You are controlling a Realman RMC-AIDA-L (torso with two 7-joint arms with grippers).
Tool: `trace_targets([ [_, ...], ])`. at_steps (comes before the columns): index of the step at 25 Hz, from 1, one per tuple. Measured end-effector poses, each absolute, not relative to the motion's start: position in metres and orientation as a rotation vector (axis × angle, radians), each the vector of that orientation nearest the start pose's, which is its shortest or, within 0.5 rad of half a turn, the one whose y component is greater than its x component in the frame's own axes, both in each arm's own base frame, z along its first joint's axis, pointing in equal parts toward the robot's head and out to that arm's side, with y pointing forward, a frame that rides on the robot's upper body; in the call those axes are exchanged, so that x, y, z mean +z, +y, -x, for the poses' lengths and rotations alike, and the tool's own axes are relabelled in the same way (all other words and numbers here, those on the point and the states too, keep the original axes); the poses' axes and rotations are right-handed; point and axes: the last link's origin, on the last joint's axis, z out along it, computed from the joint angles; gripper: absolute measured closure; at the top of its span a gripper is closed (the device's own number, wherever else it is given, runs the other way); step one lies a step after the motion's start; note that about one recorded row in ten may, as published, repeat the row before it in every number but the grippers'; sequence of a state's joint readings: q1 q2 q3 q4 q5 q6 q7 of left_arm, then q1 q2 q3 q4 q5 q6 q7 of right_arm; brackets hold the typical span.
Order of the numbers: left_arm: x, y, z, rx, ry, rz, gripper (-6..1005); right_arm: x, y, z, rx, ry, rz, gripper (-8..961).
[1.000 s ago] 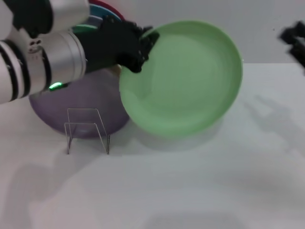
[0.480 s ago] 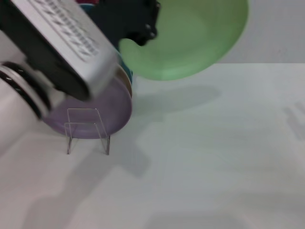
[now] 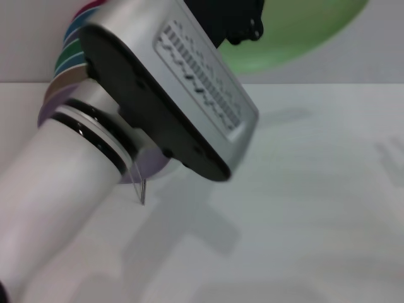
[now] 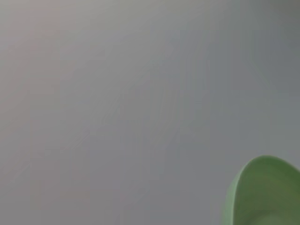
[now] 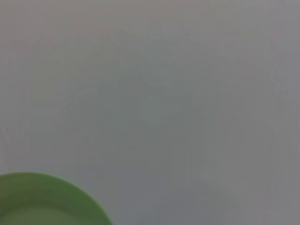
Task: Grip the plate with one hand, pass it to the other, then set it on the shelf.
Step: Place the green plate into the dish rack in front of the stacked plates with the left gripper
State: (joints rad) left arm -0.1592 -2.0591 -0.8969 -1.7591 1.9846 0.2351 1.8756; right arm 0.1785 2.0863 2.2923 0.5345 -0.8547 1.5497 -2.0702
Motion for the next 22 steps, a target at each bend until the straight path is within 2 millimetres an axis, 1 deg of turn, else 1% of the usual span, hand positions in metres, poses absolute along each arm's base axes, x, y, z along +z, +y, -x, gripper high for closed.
trace_targets([
  [1,-0.01,0.293,0.022,-0.404,0.615,1.727,926,0.086,0.275,-0.318,1.342,0.559,1.662,512],
  [3,-0.013,0.29,0.021,-0.406,0.635,1.664,927,0.086,0.274,-0.319,1.341,0.563,1.661,512],
  [4,-0.014,0.288,0.022,-0.419,0.64,1.629,927,0.085,0.274,-0.319,1.341,0.565,1.66,512],
  [5,-0.013,0.283,0.024,-0.481,0.63,1.554,927,0.085,0.273,-0.32,1.343,0.568,1.66,512],
  [6,-0.013,0.283,0.024,-0.481,0.63,1.554,927,0.085,0.273,-0.32,1.343,0.568,1.66,512],
  [9,-0.004,0.275,0.032,-0.678,0.553,1.507,927,0.086,0.273,-0.32,1.345,0.569,1.659,512],
  [10,0.002,0.273,0.044,-0.795,0.505,1.508,927,0.086,0.273,-0.32,1.346,0.569,1.659,512],
  [11,0.002,0.273,0.044,-0.795,0.505,1.508,926,0.086,0.273,-0.32,1.346,0.569,1.659,512],
  [14,0.008,0.277,0.073,-0.898,0.484,1.544,926,0.085,0.273,-0.32,1.346,0.575,1.66,512],
  [15,0.012,0.28,0.098,-0.971,0.467,1.577,926,0.084,0.273,-0.32,1.345,0.581,1.662,512],
  [16,0.012,0.28,0.098,-0.971,0.467,1.577,926,0.084,0.273,-0.32,1.345,0.581,1.662,512],
  [17,0.016,0.283,0.113,-0.995,0.458,1.585,926,0.084,0.273,-0.32,1.346,0.582,1.664,512],
  [18,0.016,0.283,0.113,-0.995,0.458,1.585,926,0.084,0.274,-0.32,1.347,0.583,1.666,512],
  [19,0.021,0.285,0.134,-1.019,0.461,1.579,926,0.083,0.274,-0.319,1.349,0.584,1.667,512],
  [20,0.026,0.288,0.168,-1.03,0.524,1.554,926,0.083,0.275,-0.319,1.35,0.586,1.669,512],
  [21,0.026,0.288,0.168,-1.03,0.524,1.554,926,0.083,0.275,-0.319,1.35,0.586,1.669,512],
  [22,0.031,0.288,0.181,-1.044,0.554,1.535,927,0.083,0.275,-0.319,1.351,0.588,1.669,512],
])
